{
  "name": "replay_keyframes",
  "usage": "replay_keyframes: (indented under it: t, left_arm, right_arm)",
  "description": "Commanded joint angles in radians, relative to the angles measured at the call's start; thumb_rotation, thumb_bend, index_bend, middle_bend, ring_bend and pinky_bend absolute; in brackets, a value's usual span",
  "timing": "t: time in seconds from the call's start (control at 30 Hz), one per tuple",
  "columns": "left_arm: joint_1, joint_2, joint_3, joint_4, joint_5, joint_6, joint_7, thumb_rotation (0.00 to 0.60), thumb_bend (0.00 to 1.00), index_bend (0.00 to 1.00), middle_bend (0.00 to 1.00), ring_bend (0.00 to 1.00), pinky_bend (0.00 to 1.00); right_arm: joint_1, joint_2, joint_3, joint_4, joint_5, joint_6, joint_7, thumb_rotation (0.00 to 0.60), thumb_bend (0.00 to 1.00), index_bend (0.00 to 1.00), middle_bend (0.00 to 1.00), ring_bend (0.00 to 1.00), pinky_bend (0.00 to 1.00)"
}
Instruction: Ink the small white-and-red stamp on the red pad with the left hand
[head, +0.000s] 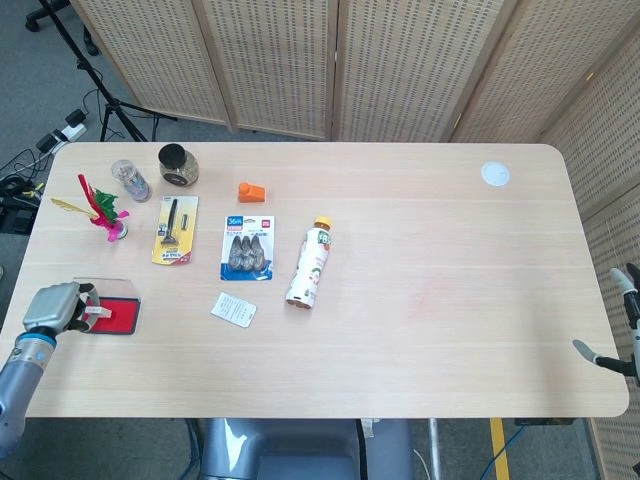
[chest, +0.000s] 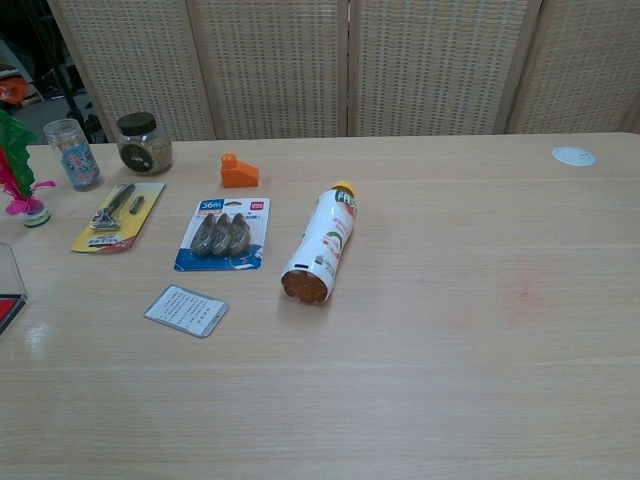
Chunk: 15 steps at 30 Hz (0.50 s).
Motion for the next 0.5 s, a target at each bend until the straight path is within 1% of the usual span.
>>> replay_keyframes:
  t: [0.03,0.5]
  left_arm:
    - [-0.001,-0.006,0.001,0.008,-0.003,-0.007,0.003,0.600,0.38,0.61,1.00,0.94,0.87]
    - [-0.007,-0.032,-0.002,0.040,-0.020,-0.027,0.027,0.600,0.38,0.61,1.00,0.94,0.87]
  right_arm:
    - [0.000,0.000,0.000,0.001,0.000,0.000,0.003,0.600,0.00,0.00,0.00,0.00,0.00]
    - [-0.004,0.003,0.002,0.003,-0.001,0.007,0.018,0.600,0.00,0.01,0.00,0.00,0.00]
